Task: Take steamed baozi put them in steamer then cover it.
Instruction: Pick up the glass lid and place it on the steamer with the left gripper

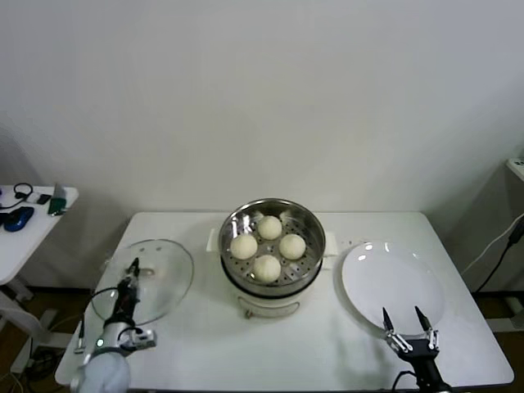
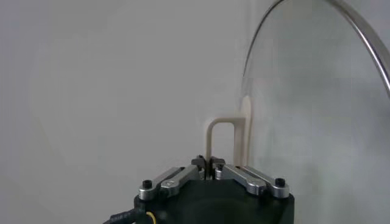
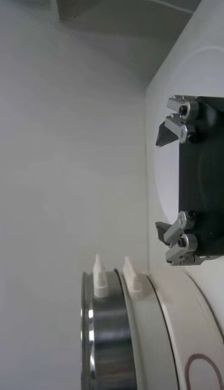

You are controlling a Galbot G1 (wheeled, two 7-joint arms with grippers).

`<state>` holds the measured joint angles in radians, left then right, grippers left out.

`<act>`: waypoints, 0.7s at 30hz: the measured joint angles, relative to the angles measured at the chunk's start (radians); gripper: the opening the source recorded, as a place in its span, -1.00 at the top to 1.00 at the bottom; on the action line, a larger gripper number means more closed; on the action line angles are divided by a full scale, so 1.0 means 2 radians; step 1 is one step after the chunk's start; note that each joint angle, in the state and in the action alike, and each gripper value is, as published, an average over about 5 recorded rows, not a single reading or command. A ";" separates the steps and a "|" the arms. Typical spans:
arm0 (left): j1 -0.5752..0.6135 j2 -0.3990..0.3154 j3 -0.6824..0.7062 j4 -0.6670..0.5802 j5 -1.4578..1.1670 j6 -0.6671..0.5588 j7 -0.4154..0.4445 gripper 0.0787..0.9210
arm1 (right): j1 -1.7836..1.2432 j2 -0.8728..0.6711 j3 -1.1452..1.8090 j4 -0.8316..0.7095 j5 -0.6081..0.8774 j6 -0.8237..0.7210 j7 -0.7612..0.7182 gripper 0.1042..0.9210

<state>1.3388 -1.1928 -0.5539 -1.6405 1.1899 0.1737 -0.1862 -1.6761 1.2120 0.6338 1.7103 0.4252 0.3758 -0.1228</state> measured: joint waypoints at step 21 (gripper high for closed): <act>-0.122 0.058 0.181 -0.194 -0.035 0.241 0.163 0.86 | 0.005 -0.001 0.001 0.004 -0.017 -0.009 0.000 -0.76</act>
<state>1.0944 -1.0771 -0.1923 -2.0290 1.1198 0.6548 0.1397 -1.6663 1.2108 0.6352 1.7182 0.3915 0.3580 -0.1224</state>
